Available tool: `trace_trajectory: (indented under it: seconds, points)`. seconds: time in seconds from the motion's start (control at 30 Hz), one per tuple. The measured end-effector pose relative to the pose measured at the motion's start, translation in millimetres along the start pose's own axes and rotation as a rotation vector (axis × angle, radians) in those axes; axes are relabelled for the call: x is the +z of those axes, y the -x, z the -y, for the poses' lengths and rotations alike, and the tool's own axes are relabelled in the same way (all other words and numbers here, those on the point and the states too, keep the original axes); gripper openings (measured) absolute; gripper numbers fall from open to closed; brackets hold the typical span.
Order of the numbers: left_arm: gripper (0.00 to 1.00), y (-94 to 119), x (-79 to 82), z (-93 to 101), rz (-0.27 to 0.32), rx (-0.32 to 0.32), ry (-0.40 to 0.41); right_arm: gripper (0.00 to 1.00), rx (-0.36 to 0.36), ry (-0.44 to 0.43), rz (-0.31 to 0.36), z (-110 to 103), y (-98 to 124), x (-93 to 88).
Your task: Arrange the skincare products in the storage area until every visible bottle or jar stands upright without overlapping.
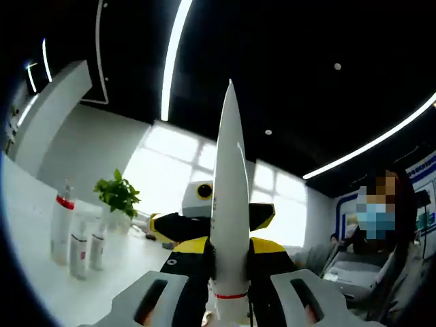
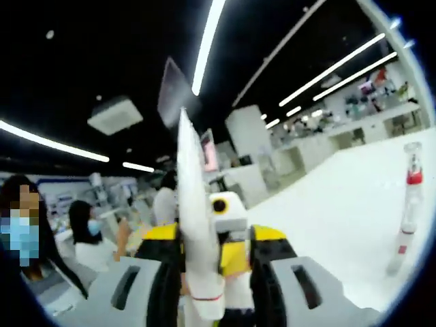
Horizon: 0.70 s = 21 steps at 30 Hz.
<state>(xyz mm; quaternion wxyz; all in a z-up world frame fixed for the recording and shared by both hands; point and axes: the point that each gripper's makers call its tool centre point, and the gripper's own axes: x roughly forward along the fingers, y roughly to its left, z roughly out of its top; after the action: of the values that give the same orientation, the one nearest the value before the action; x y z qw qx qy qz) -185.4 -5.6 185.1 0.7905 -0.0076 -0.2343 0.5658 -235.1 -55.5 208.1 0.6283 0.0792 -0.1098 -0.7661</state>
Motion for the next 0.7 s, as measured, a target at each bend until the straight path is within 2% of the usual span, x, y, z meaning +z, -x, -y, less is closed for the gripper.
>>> trace_trajectory:
  seconds: [0.03, 0.07, 0.1, 0.13, 0.2, 0.27, 0.3, 0.37, 0.47, 0.5, 0.6, 0.67, 0.7]
  points:
    - [0.21, 1.5, -0.1, -1.7, -0.007, -0.002, -0.003, 0.23, -0.025, 0.001, 0.003, 3.5, 0.2, 0.5]
    - [0.21, 2.8, 1.3, -13.9, 0.002, 0.061, 0.014, 0.16, -0.027, 0.046, 0.001, 3.7, 1.3, 2.9]
    - [0.21, 2.9, 1.4, -23.3, 0.013, 0.088, -0.029, 0.16, -0.098, 0.071, -0.018, 8.3, 5.1, 1.6]
    - [0.22, 1.0, 0.7, -22.9, 0.018, 0.078, -0.033, 0.15, -0.102, 0.075, -0.026, 3.3, 6.4, 0.9]
    - [0.22, -2.2, -2.4, -25.5, 0.02, 0.081, -0.044, 0.14, -0.114, 0.066, -0.034, 13.6, 8.7, 5.2]
    - [0.23, -2.5, -3.1, -34.2, 0.02, 0.127, -0.069, 0.14, -0.161, 0.101, -0.03, 27.3, 13.6, 7.0]
    - [0.23, -1.0, -1.5, -43.7, 0.023, 0.175, -0.105, 0.14, -0.185, 0.165, -0.024, 27.1, 17.0, 2.3]
    - [0.24, 0.7, 1.3, -46.3, 0.038, 0.19, -0.107, 0.14, -0.204, 0.143, -0.02, 25.8, 21.2, -0.8]
    - [0.31, 1.7, 10.0, -56.3, 0.087, 0.236, -0.102, 0.13, -0.23, 0.107, 0.019, 34.4, 32.0, 5.6]
    - [0.34, 7.4, 21.0, -63.7, 0.132, 0.261, -0.107, 0.13, -0.246, 0.12, 0.041, 39.1, 40.4, 8.9]
    - [0.42, 17.7, 35.2, -75.4, 0.189, 0.322, -0.122, 0.13, -0.303, 0.142, 0.097, 45.8, 58.9, 15.2]
    - [0.44, 26.7, 39.7, -87.5, 0.214, 0.413, -0.147, 0.14, -0.333, 0.129, 0.14, 51.7, 68.9, 19.5]
    - [0.46, 29.9, 38.4, -91.3, 0.218, 0.465, -0.177, 0.14, -0.386, 0.124, 0.197, 62.6, 83.9, 23.7]
